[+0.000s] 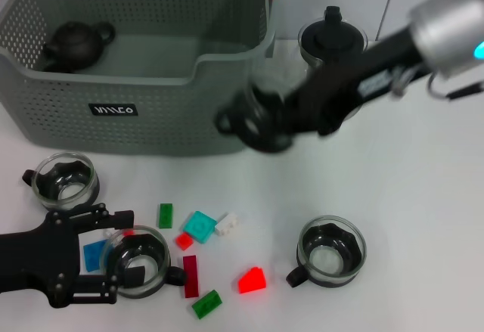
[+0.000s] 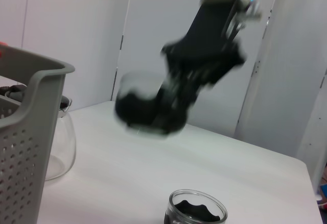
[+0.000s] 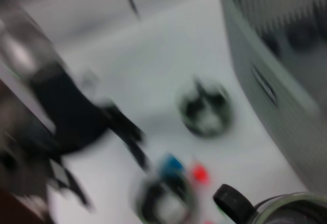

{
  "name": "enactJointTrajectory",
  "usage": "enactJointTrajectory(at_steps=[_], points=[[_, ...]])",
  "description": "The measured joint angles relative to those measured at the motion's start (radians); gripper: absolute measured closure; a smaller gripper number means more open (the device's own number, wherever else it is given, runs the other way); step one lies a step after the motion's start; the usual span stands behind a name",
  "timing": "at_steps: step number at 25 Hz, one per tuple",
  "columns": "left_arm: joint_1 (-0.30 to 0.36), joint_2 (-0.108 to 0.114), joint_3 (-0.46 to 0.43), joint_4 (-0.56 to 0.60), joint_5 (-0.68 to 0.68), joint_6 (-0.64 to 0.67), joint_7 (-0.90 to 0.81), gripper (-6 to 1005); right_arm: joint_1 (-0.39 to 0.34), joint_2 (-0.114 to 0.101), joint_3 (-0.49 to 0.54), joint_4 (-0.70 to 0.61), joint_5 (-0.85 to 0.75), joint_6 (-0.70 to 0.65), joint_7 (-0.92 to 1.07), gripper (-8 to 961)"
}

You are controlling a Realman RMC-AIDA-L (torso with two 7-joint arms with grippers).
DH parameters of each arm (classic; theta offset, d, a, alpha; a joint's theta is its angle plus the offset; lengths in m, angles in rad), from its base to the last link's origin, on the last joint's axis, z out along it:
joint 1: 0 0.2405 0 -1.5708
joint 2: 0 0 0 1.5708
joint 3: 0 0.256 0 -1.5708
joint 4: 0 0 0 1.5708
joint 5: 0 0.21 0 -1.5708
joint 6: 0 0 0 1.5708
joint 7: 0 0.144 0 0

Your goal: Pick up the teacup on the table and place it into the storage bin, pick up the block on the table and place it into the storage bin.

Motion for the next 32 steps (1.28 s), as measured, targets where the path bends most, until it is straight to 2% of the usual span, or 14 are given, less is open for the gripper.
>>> enactJointTrajectory(at_steps=[4, 8, 12, 15, 19, 22, 26, 29, 32], points=[[0.006, 0.0, -0.015, 0.0, 0.0, -0.001, 0.002, 149, -0.015, -0.011, 0.131, -0.026, 0.207, -0.031, -0.045, 902], [0.008, 0.0, -0.033, 0.0, 0.0, 0.0, 0.002, 149, -0.015, 0.0, 0.154, -0.016, 0.315, 0.169, -0.103, 902], [0.008, -0.001, -0.035, 0.0, -0.001, 0.0, -0.007, 149, 0.062, 0.011, 0.021, 0.09, 0.293, 0.491, -0.123, 902], [0.003, -0.004, -0.036, -0.001, -0.002, 0.001, -0.011, 149, 0.193, 0.011, -0.086, 0.287, 0.261, 0.722, -0.129, 902], [-0.002, -0.006, -0.036, -0.015, -0.001, -0.002, -0.016, 149, 0.38, 0.018, -0.116, 0.578, 0.193, 0.954, -0.162, 902], [-0.002, -0.007, -0.037, -0.024, -0.001, -0.006, -0.015, 149, 0.466, 0.03, -0.132, 0.747, 0.224, 1.12, -0.241, 903], [-0.002, -0.008, -0.037, -0.026, -0.001, -0.009, -0.016, 149, 0.517, 0.042, -0.213, 0.885, 0.383, 1.282, -0.346, 903], [-0.003, -0.009, -0.037, -0.026, -0.001, -0.009, -0.015, 150, 0.522, 0.042, -0.283, 0.936, 0.531, 1.326, -0.384, 903], [-0.004, -0.011, -0.037, -0.027, 0.0, -0.009, -0.015, 150, 0.518, 0.042, -0.339, 0.966, 0.604, 1.339, -0.385, 903]])
